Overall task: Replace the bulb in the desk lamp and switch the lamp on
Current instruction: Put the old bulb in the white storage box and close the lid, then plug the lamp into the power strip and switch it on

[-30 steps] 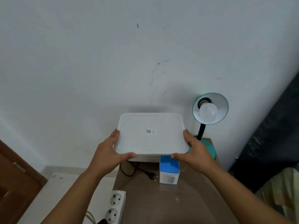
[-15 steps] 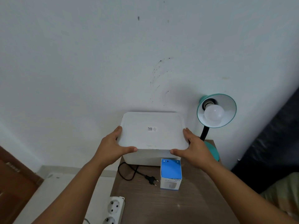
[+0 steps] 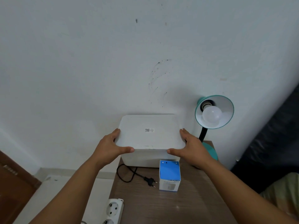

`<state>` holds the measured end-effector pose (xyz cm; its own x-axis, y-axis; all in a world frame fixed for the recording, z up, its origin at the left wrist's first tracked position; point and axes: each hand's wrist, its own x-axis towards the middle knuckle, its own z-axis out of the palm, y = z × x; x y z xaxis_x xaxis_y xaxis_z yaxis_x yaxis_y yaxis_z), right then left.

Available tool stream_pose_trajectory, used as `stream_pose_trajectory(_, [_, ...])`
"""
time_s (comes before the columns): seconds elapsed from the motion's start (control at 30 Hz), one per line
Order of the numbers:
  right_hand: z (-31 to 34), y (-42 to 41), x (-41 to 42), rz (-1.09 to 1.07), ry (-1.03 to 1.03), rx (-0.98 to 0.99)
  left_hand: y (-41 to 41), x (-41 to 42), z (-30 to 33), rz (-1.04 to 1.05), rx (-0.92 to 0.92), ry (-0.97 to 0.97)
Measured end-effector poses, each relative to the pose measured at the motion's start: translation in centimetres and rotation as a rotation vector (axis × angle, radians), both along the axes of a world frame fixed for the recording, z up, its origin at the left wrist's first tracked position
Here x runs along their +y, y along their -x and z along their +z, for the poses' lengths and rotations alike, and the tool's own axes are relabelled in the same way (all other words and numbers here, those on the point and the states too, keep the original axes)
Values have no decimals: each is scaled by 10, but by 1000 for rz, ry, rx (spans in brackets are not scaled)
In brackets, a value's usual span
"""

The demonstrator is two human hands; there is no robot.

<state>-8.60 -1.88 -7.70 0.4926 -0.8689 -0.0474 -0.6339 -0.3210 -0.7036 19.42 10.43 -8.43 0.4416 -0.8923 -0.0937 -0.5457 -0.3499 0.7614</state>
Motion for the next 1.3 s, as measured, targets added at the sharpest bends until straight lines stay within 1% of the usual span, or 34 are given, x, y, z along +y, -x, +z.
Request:
stream_pose_trajectory(0.2, [-3, 3, 0, 4, 7, 37, -1, -4, 2, -9, 26, -11])
stream_pose_trajectory(0.37, [-5, 1, -2, 15, 6, 129, 5, 0, 4, 14, -34, 19])
stream_pose_trajectory(0.47, [-9, 4, 0, 16, -24, 93, 12, 7, 2, 10, -8, 62])
stream_pose_trajectory(0.6, [-13, 14, 17, 0, 107, 78, 20, 33, -3, 29, 30, 128])
stream_pose_trajectory(0.73, [-15, 26, 50, -70, 286, -14, 21, 73, -17, 132, 105, 77])
stream_pose_trajectory(0.83, [-19, 29, 86, -36, 317, -99, 20, 107, -32, 126, 144, 29])
stream_pose_trajectory(0.9, [-22, 25, 114, 31, 275, -127, 18, 126, -42, 114, 175, -20])
stream_pose_trajectory(0.97, [-30, 16, 138, 85, 162, -115, 17, 142, -50, 102, 211, -73])
stream_pose_trajectory(1.0, [-37, 10, 149, 114, 96, -98, 16, 149, -53, 99, 230, -102])
stream_pose_trajectory(1.1, [-63, -10, 162, 190, 15, -12, 14, 160, -63, 86, 296, -184])
stream_pose_trajectory(1.2, [-86, -32, 166, 155, -96, 28, 11, 167, -74, 76, 362, -242])
stream_pose_trajectory(1.3, [-100, -51, 164, 109, -86, 70, 14, 170, -81, 30, 416, -272])
